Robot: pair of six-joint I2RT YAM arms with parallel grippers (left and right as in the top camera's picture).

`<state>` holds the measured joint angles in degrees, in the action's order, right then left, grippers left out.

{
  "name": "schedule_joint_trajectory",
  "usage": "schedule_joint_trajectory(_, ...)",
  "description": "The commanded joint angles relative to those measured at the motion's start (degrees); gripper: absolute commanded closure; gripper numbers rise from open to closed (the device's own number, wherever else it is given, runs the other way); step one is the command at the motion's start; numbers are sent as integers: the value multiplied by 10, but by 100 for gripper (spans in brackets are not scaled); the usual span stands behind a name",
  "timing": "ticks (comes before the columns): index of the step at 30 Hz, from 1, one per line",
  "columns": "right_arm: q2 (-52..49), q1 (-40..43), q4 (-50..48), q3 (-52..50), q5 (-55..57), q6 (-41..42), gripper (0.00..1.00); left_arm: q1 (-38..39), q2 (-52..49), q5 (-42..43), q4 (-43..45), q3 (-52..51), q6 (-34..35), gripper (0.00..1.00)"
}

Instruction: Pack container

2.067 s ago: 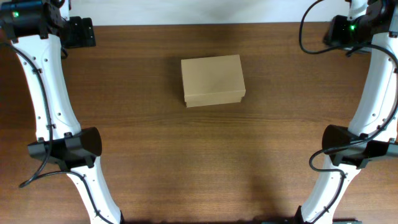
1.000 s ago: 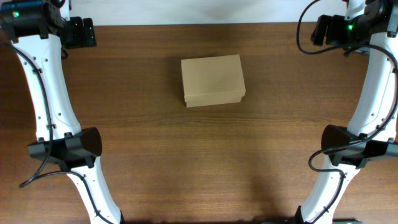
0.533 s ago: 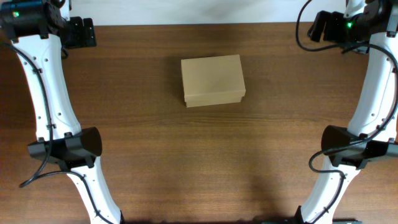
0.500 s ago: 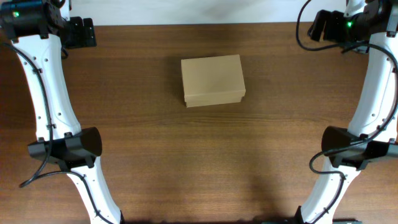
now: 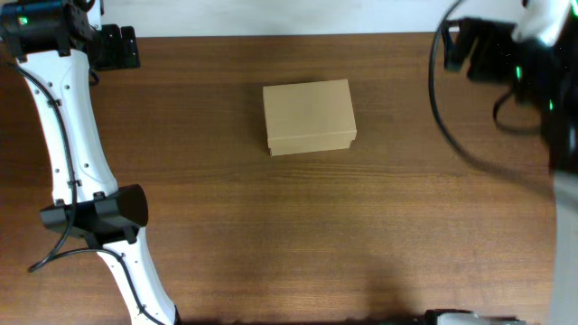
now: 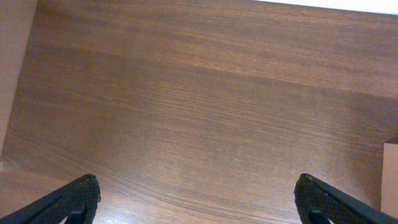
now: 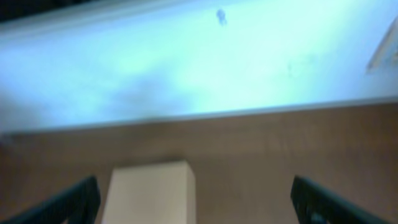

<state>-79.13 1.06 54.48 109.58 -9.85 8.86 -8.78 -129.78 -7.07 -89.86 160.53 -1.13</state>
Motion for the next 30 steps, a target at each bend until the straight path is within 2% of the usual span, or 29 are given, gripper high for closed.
schedule_joint_trajectory(1,78,-23,-62,-141,20,2,1,-3,6,2,-2,3,-4,0)
schedule_joint_trajectory(7,247,-42,-173,-398,19,7,1,-3,6,2,-2,3,-4,0)
schedule_joint_trajectory(13,416,-39,-257,-640,30,6,1,-3,6,2,-2,3,-4,0)
schedule_joint_trajectory(19,608,-23,-385,-880,30,7,1,-3,6,2,-2,3,-4,0)
schedule_joint_trajectory(25,767,-14,-455,-1024,30,7,1,-3,6,2,-2,3,-4,0)
schedule_joint_trajectory(30,790,-1,-473,-1055,30,6,1,-3,6,2,-2,3,-4,0)
